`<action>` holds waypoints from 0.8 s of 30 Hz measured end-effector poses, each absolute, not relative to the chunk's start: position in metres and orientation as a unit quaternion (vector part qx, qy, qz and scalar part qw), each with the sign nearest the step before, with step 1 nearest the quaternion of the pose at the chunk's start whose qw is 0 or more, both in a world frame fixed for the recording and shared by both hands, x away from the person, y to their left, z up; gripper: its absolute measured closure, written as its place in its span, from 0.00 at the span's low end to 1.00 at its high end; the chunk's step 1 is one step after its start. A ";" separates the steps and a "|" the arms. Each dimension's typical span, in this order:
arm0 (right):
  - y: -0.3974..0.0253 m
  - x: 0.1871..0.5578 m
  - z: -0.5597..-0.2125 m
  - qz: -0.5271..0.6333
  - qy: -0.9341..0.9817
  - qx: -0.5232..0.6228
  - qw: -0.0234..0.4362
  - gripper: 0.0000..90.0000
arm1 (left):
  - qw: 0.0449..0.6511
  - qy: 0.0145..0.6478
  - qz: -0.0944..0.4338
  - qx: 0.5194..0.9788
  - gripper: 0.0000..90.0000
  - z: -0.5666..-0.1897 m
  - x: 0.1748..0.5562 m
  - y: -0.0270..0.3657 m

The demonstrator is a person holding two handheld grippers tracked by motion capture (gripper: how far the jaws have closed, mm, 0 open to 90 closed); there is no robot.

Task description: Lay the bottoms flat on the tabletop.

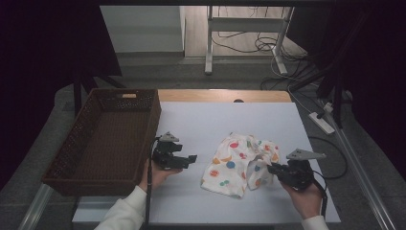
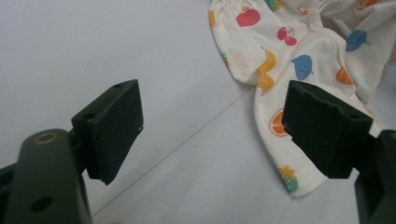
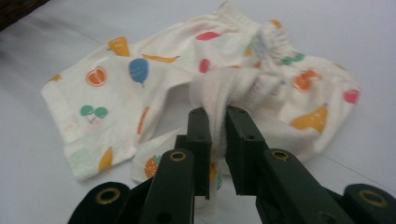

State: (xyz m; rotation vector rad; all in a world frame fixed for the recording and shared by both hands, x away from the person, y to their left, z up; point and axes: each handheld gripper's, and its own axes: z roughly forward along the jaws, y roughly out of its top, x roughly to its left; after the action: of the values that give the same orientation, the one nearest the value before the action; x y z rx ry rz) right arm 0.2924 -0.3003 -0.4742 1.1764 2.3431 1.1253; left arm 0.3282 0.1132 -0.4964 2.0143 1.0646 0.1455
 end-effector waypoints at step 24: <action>-0.227 0.314 -0.512 0.356 0.862 0.352 0.082 0.84 | 0.413 0.423 0.057 0.804 0.22 -0.498 0.329 0.112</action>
State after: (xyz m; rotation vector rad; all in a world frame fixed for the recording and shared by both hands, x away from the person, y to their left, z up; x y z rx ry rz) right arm 0.3139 -0.2275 -0.5120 1.0519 2.5738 1.0646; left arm 0.3286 0.1120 -0.4980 2.0221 1.0639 0.1431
